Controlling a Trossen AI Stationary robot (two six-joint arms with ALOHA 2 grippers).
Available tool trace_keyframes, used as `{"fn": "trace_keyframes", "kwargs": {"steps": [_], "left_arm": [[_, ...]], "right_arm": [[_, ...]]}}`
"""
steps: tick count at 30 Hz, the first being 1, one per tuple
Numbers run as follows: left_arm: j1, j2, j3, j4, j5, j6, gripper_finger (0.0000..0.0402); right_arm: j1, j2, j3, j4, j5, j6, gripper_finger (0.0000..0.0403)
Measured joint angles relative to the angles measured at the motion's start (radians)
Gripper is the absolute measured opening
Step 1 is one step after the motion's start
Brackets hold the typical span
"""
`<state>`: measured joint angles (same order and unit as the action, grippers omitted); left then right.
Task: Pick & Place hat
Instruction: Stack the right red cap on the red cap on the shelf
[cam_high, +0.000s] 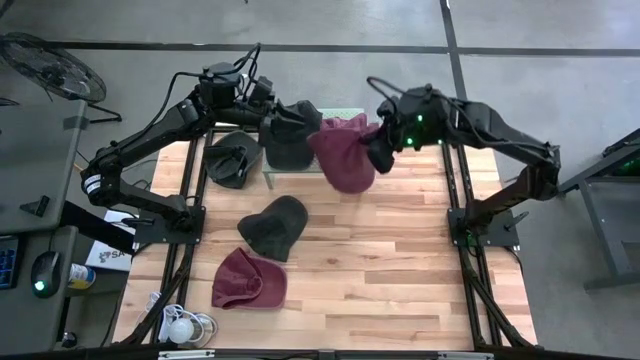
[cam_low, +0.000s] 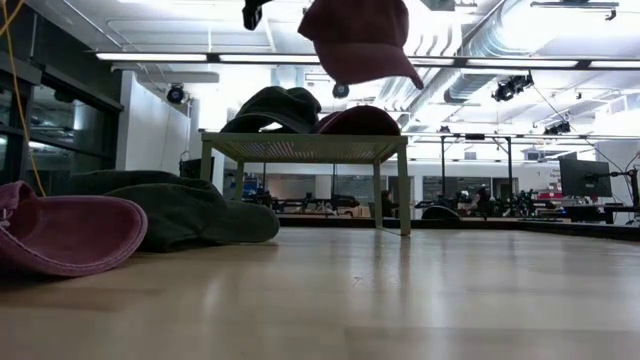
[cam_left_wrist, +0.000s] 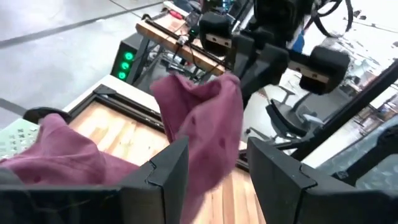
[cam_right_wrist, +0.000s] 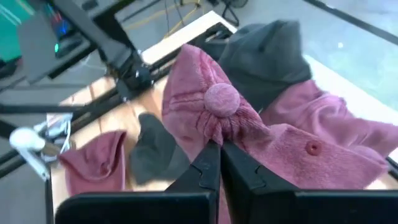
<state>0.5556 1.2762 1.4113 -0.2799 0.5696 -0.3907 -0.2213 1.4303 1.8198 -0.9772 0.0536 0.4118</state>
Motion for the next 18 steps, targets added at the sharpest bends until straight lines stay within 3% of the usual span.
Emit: {"fn": "trace_keyframes", "kwargs": {"steps": [10,18], "left_arm": [[0.0,0.0,0.0,-0.001,-0.041,-0.002,0.016],[0.0,0.0,0.0,-0.001,-0.064,-0.008,0.016]], "right_arm": [[-0.165,0.011,-0.002,0.069,-0.106,0.001,0.0],[-0.231,0.058,-0.002,0.085,-0.197,-0.009,0.0]]}}
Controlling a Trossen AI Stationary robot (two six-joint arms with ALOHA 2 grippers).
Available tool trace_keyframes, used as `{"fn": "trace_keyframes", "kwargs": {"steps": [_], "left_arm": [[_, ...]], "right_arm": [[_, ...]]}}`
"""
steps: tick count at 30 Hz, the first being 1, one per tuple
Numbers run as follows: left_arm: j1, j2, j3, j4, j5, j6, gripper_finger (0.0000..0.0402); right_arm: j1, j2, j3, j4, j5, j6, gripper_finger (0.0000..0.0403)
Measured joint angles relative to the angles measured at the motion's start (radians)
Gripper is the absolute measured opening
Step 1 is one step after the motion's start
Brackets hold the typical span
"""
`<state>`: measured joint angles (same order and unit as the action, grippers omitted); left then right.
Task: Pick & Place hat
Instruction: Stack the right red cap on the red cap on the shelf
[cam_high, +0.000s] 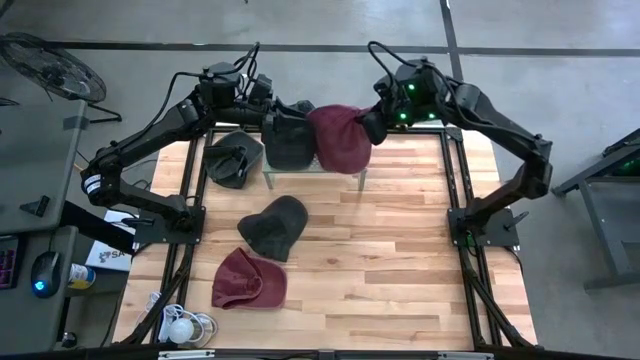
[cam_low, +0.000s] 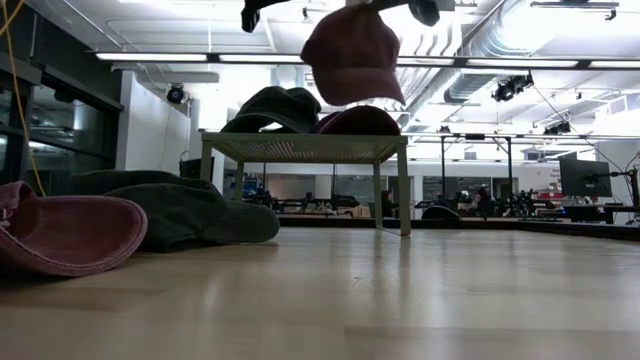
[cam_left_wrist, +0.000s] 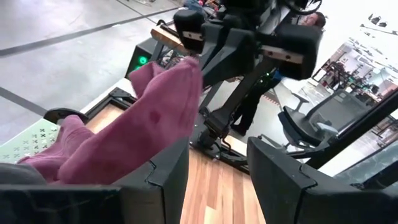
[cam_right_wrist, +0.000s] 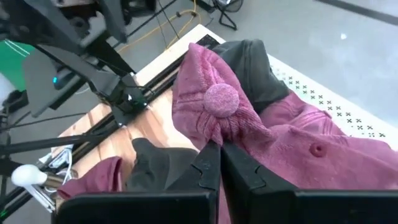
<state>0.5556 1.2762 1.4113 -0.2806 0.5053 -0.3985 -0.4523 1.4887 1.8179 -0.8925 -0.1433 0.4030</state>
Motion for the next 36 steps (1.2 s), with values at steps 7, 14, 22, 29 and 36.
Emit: {"fn": "trace_keyframes", "kwargs": {"steps": [7,14,22,29,36], "left_arm": [[0.0,0.0,0.0,0.001,-0.001,0.0,0.016],[0.0,0.0,0.0,0.001,-0.003,-0.001,0.016],[0.0,0.0,0.0,0.001,-0.002,-0.002,0.016],[0.0,0.0,0.0,0.001,-0.002,-0.002,0.016],[0.0,0.0,0.0,0.001,0.0,-0.001,0.016]], "right_arm": [[-0.027,0.045,-0.001,0.008,-0.023,-0.025,0.0],[-0.064,0.053,-0.001,0.033,-0.028,-0.038,0.0],[-0.074,0.05,-0.001,0.038,-0.046,-0.03,0.0],[-0.091,0.05,-0.001,0.044,-0.028,-0.03,0.0],[-0.092,0.066,-0.001,0.044,-0.031,-0.03,0.0]]}}
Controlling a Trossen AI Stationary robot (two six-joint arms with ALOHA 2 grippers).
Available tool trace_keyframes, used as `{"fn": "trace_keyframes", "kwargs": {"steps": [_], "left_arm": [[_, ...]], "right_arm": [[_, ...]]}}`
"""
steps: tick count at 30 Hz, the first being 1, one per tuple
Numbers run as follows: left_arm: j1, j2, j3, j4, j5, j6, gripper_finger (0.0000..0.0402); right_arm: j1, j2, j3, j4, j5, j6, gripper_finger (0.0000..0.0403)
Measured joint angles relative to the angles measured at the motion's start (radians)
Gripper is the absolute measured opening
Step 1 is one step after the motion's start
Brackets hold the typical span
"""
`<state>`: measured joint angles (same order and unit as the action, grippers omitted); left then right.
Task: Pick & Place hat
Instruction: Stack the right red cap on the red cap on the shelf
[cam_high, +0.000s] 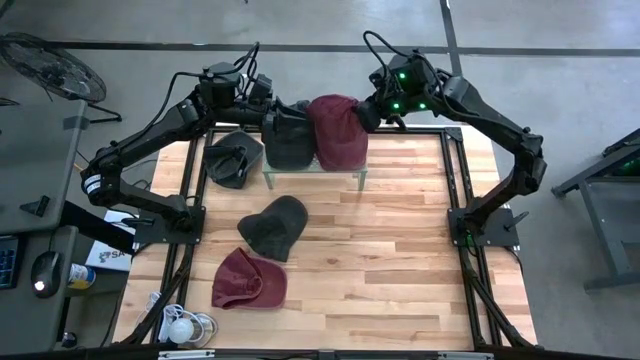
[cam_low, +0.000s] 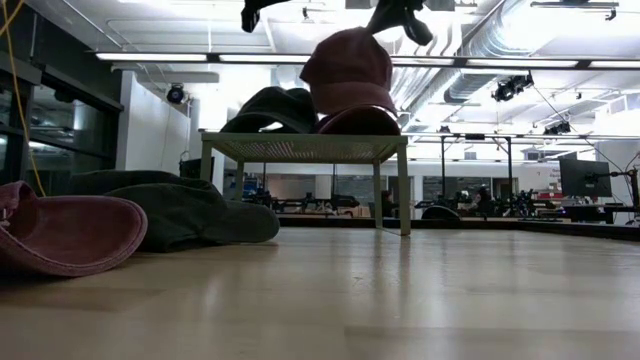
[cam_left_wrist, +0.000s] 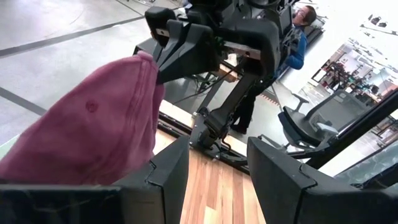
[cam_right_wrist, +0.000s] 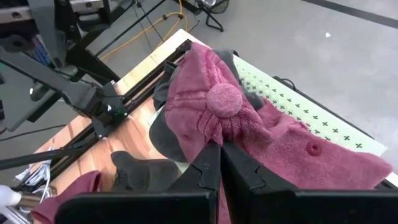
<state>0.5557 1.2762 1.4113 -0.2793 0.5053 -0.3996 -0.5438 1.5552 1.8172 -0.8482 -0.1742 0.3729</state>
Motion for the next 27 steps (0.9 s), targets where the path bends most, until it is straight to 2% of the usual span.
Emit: {"fn": "trace_keyframes", "kwargs": {"steps": [12,27], "left_arm": [[0.0,0.0,-0.001,0.0,0.0,0.0,0.016],[0.0,0.0,-0.001,0.0,-0.002,0.0,0.016]], "right_arm": [[-0.007,0.071,0.0,-0.007,0.016,0.001,0.0],[-0.013,0.114,0.002,-0.053,0.154,-0.01,0.0]]}}
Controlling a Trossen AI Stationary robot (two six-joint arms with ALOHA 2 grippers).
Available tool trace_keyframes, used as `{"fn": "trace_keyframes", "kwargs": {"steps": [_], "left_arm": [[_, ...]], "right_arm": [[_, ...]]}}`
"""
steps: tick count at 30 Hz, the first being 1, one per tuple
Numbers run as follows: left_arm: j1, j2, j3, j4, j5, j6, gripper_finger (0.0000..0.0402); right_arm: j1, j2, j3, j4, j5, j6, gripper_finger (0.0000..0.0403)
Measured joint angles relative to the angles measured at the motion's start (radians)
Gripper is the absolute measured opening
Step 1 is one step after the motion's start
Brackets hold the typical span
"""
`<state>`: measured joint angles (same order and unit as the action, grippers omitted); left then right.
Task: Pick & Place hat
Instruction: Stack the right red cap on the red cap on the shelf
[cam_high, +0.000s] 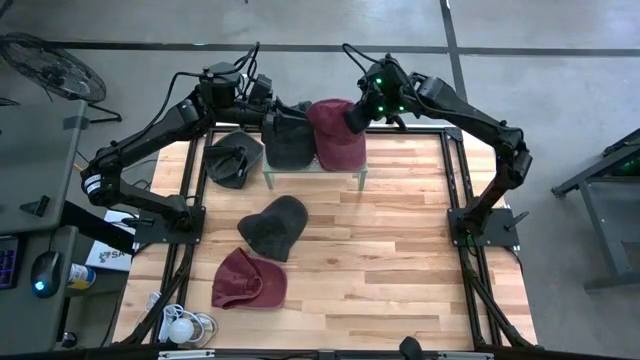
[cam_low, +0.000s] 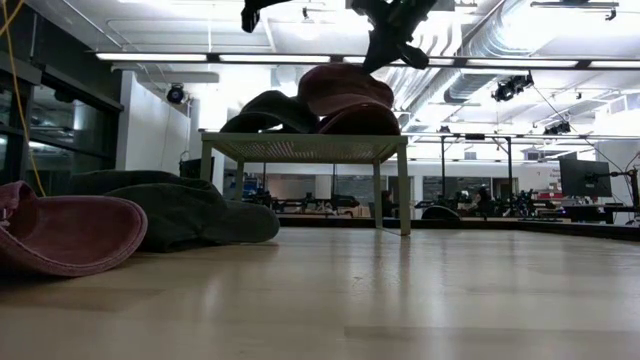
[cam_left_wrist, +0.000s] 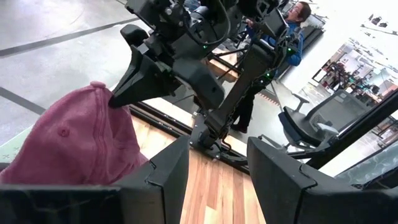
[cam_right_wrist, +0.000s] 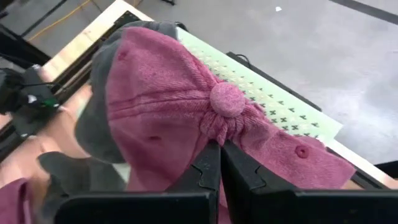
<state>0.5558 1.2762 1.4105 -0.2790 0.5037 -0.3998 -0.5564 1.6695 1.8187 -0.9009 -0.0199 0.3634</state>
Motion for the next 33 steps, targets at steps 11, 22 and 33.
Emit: {"fn": "trace_keyframes", "kwargs": {"steps": [11,22,33], "left_arm": [[0.0,0.0,0.0,0.0,-0.001,0.0,0.016],[0.0,0.0,0.0,0.0,-0.001,0.0,0.016],[0.0,0.0,0.0,0.0,-0.015,-0.001,0.016]], "right_arm": [[-0.002,0.002,0.0,0.0,0.029,-0.005,0.0],[-0.002,0.002,0.0,0.045,0.032,0.048,0.0],[0.005,0.034,-0.001,0.046,0.057,0.089,0.0]]}}
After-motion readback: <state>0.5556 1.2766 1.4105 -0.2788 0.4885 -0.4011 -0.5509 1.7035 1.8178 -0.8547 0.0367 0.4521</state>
